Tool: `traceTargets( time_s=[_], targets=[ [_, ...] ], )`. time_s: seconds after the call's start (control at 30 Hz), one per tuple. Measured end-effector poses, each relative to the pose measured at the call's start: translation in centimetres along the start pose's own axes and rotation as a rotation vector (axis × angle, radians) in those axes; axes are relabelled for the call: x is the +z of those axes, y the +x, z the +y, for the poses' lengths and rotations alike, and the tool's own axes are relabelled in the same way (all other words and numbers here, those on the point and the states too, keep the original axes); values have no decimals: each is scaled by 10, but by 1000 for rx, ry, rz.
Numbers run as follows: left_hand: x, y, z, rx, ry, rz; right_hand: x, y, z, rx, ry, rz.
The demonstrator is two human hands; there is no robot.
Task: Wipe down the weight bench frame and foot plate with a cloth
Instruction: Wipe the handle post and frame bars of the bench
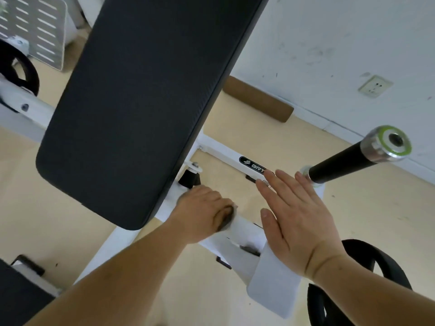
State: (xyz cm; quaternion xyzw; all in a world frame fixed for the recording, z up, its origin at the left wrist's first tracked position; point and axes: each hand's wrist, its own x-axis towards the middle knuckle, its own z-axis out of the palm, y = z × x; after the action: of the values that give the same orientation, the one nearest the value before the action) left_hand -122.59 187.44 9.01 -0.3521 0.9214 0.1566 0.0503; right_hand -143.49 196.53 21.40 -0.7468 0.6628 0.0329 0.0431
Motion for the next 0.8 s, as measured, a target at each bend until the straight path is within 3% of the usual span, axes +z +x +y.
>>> traceTargets(
  time_s=[0.07, 0.17, 0.27, 0.37, 0.47, 0.57, 0.8],
  targets=[
    [-5, 5, -6, -157, 55, 23, 0, 1, 1, -2, 1, 15],
    [2, 6, 38, -225, 53, 56, 0, 1, 0, -9, 6, 13],
    [23, -16, 70, 11, -75, 146, -1, 1, -1, -1, 7, 6],
    [25, -25, 37, 159, -2, 59, -2, 1, -1, -7, 15, 13],
    [19, -25, 1, -84, 21, 80, -1, 1, 0, -11, 22, 20],
    [19, -24, 17, -338, -34, 133, -2, 2, 0, -15, 25, 26],
    [54, -50, 69, -277, -145, 186, -2, 2, -1, -7, 2, 0]
  ],
)
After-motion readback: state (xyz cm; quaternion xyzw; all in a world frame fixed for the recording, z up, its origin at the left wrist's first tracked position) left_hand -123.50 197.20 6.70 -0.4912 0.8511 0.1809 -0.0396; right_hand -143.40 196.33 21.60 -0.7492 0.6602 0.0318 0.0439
